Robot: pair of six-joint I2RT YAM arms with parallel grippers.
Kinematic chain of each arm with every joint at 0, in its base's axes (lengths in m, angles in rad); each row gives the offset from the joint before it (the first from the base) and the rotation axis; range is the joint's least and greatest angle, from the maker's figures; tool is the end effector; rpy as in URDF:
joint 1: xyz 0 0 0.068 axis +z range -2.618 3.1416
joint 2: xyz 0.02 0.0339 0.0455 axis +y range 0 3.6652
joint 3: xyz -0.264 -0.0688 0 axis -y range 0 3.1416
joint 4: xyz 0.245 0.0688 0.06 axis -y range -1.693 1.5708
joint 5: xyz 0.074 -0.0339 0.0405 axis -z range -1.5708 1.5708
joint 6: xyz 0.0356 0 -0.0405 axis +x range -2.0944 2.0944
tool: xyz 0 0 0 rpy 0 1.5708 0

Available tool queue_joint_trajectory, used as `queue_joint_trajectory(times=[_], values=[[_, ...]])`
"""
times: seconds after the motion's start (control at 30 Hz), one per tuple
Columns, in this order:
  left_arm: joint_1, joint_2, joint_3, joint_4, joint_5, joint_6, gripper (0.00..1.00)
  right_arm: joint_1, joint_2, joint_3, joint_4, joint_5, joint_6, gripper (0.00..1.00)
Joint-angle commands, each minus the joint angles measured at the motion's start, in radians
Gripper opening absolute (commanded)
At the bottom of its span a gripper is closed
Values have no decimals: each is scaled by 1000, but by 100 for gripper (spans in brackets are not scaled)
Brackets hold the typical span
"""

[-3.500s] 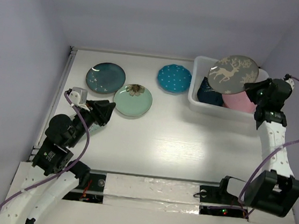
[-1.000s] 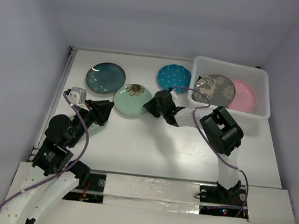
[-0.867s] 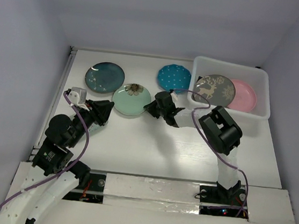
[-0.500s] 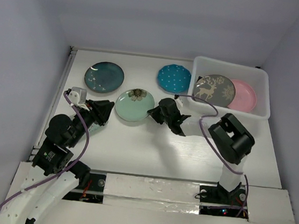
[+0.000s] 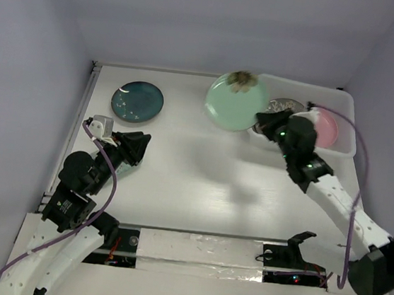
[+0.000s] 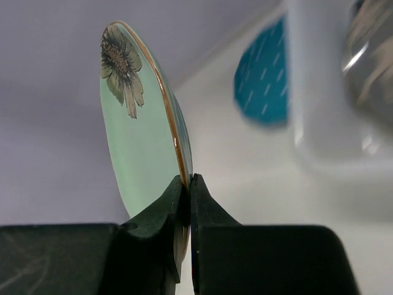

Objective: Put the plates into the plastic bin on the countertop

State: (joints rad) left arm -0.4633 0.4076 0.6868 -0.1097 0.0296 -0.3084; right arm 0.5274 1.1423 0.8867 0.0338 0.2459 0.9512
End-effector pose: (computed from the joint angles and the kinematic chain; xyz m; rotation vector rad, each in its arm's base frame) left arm 0.0931 -0.0477 0.3618 0.1360 1.4272 -0.6593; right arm 0.2363 0.1276 0.3259 0.5697 1.7763 0.8306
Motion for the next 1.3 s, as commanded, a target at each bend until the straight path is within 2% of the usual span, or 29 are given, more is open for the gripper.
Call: queue_joint_trajectory(times=[0.0, 0.03, 0.13, 0.33, 0.43, 0.67, 1.0, 1.07, 1.1, 1.17, 1.23, 1.27], values=[[-3, -12, 25, 38, 3, -5, 28, -157, -105, 57, 60, 50, -96, 0], [-3, -12, 25, 39, 7, -5, 28, -241, -113, 81, 29, 35, -110, 0], [-3, -10, 25, 39, 7, -5, 29, -367, -107, 116, -18, 18, -178, 0], [-3, -9, 25, 39, 7, -5, 29, -489, 19, 230, -116, 7, -308, 0], [-3, -7, 25, 39, 9, -5, 30, -547, 74, 248, -103, -20, -328, 0], [-3, -6, 25, 39, 7, -3, 30, -606, 209, 258, -88, -66, -345, 0], [-3, 7, 23, 39, 1, -3, 30, -615, 335, 212, -17, -125, -333, 0], [-3, 14, 22, 39, 1, -3, 30, -615, 349, 210, -28, -128, -327, 6], [-3, 16, 22, 41, -2, -3, 30, -615, 356, 209, -31, -122, -321, 18], [-3, 28, 22, 39, -7, -4, 30, -615, 353, 198, -31, -111, -313, 25], [-3, 40, 25, 32, -19, -11, 27, -615, 332, 167, -17, -100, -301, 43], [6, 57, 26, 27, -39, -14, 25, -615, 324, 160, -12, -100, -299, 44]])
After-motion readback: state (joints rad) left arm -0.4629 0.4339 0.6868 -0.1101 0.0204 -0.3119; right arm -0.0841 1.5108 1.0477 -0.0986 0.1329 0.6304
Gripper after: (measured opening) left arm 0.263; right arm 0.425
